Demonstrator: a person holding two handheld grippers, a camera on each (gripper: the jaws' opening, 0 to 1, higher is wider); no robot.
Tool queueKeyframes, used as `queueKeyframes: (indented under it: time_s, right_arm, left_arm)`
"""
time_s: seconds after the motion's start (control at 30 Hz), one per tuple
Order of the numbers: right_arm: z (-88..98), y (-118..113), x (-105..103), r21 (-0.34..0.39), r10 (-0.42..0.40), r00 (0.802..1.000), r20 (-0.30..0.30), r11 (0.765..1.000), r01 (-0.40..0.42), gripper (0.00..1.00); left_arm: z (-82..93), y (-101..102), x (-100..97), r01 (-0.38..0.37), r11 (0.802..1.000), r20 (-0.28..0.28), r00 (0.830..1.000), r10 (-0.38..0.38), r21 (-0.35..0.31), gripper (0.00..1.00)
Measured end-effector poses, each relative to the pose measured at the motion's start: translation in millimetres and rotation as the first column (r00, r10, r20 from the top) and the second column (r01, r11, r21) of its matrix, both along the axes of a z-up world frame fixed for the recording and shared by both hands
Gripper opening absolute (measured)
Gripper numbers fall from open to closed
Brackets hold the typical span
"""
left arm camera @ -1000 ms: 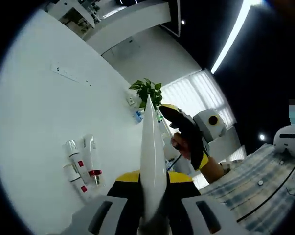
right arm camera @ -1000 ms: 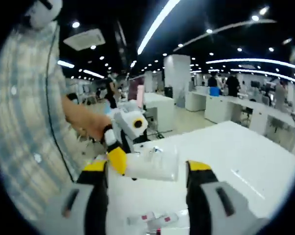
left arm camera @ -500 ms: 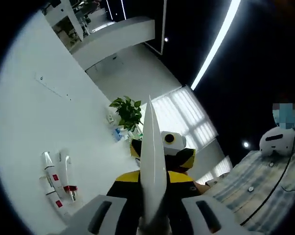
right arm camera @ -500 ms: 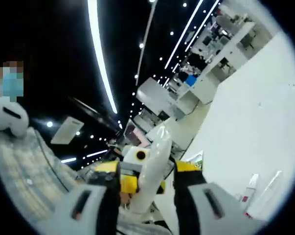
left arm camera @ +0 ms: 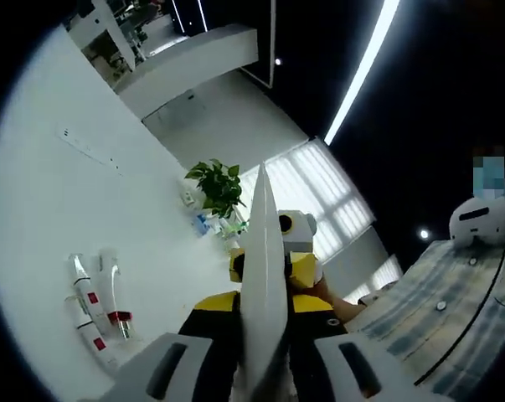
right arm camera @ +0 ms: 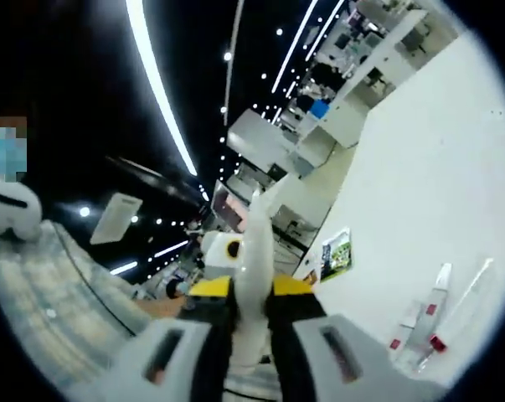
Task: Arrange the skincare products in the storage area until every visible bottle or jar stands upright without overlapping.
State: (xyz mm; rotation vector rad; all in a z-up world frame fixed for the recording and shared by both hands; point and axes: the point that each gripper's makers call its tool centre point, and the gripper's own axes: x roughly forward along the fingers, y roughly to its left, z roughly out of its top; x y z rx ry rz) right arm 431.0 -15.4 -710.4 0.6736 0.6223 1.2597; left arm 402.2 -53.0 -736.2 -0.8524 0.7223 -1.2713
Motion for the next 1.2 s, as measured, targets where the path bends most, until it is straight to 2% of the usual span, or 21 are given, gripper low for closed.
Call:
queueKeyframes:
  time_s: [0.07, 0.1, 0.2, 0.23, 0.33, 0.43, 0.5, 0.57, 0.6, 0.7, 0.8, 0.87, 0.9, 0.93, 1.0, 1.03, 1.07, 1.1, 1.13, 1.2]
  right_arm:
    - [-2.4, 1.5, -1.7, -0.062, 0.014, 0.996, 0.091, 0.998, -0.008, 0.11]
    - [-3.0, 2.5, -2.8, -0.082, 0.025, 0.992, 0.122, 0.997, -0.015, 0.11]
    - [-1.8, 7.1, -4.8, -0.134, 0.068, 0.978, 0.197, 0.990, -0.042, 0.11]
    - [-2.6, 7.2, -3.8, -0.155, 0.073, 0.974, 0.216, 0.987, -0.039, 0.10]
    - [-7.6, 4.3, -1.0, -0.247, 0.115, 0.944, 0.309, 0.968, -0.037, 0.10]
    - [-6.8, 3.6, -1.7, -0.256, 0.127, 0.938, 0.322, 0.966, -0.043, 0.10]
    - [-10.8, 2.8, -4.7, -0.266, 0.163, 0.937, 0.310, 0.961, -0.079, 0.11]
    - [-15.2, 3.1, -6.3, -0.291, 0.182, 0.932, 0.313, 0.953, -0.088, 0.11]
    - [-21.4, 2.9, -7.1, -0.332, 0.209, 0.918, 0.336, 0.939, -0.092, 0.11]
    - [-34.9, 5.4, -12.9, -0.401, 0.268, 0.904, 0.333, 0.908, -0.121, 0.11]
    - [-43.5, 7.5, -16.2, -0.442, 0.302, 0.892, 0.335, 0.887, -0.135, 0.11]
    - [-46.8, 8.4, -20.2, -0.451, 0.335, 0.877, 0.343, 0.878, -0.159, 0.11]
    - [-48.4, 8.8, -20.8, -0.457, 0.341, 0.876, 0.340, 0.875, -0.163, 0.11]
    - [-49.9, 8.6, -21.4, -0.466, 0.350, 0.872, 0.342, 0.869, -0.166, 0.11]
    - [-55.1, 7.6, -23.9, -0.509, 0.392, 0.850, 0.352, 0.842, -0.178, 0.11]
    - [-55.6, 7.9, -24.8, -0.516, 0.402, 0.843, 0.357, 0.838, -0.181, 0.11]
    - [-56.1, 8.0, -25.7, -0.523, 0.415, 0.832, 0.367, 0.832, -0.184, 0.11]
    - [-56.2, 8.5, -26.9, -0.529, 0.426, 0.824, 0.375, 0.828, -0.187, 0.11]
    - [-56.1, 8.6, -28.1, -0.541, 0.442, 0.809, 0.387, 0.819, -0.189, 0.11]
    - [-55.8, 10.0, -30.6, -0.551, 0.466, 0.787, 0.406, 0.811, -0.196, 0.11]
  left_arm:
    - [-6.8, 1.8, 2.1, -0.014, 0.999, 0.035, 0.999, 0.012, 0.052, 0.25]
    - [-7.1, 2.8, 2.6, -0.016, 0.998, 0.026, 1.000, 0.015, 0.053, 0.27]
    - [-7.6, 6.7, 4.9, -0.023, 0.998, 0.045, 0.999, 0.020, 0.065, 0.28]
    - [-8.3, 10.1, 6.7, -0.036, 0.995, 0.060, 0.998, 0.031, 0.091, 0.29]
    - [-12.4, 23.0, 12.2, -0.070, 0.983, 0.142, 0.989, 0.046, 0.168, 0.29]
    - [-12.7, 37.6, 16.5, -0.090, 0.968, 0.171, 0.984, 0.049, 0.236, 0.30]
    - [-13.6, 45.8, 20.3, -0.094, 0.943, 0.241, 0.970, 0.016, 0.318, 0.34]
    - [-17.5, 50.0, 20.1, -0.070, 0.901, 0.282, 0.958, -0.059, 0.427, 0.37]
    - [-20.4, 52.9, 19.8, -0.051, 0.871, 0.311, 0.943, -0.118, 0.488, 0.37]
    - [-18.4, 51.8, 18.5, -0.006, 0.818, 0.352, 0.905, -0.241, 0.575, 0.37]
    - [-11.1, 48.1, 23.1, -0.002, 0.785, 0.385, 0.873, -0.300, 0.619, 0.37]
    - [-5.1, 45.2, 26.0, -0.009, 0.767, 0.393, 0.862, -0.319, 0.642, 0.35]
    - [1.9, 40.9, 26.6, -0.004, 0.765, 0.417, 0.840, -0.346, 0.644, 0.33]
    - [6.9, 36.8, 26.2, 0.000, 0.766, 0.427, 0.830, -0.359, 0.643, 0.31]
    - [11.8, 31.3, 23.1, 0.022, 0.738, 0.440, 0.791, -0.426, 0.675, 0.28]
    - [10.7, 30.9, 21.4, 0.032, 0.717, 0.435, 0.776, -0.456, 0.696, 0.26]
    - [6.6, 32.5, 19.4, 0.047, 0.674, 0.410, 0.761, -0.502, 0.737, 0.24]
    - [3.3, 34.0, 16.1, 0.068, 0.643, 0.389, 0.746, -0.541, 0.763, 0.22]
    - [-0.4, 35.5, 9.1, 0.108, 0.602, 0.359, 0.715, -0.600, 0.792, 0.20]
    - [-2.9, 34.2, 4.8, 0.130, 0.574, 0.342, 0.691, -0.637, 0.808, 0.20]
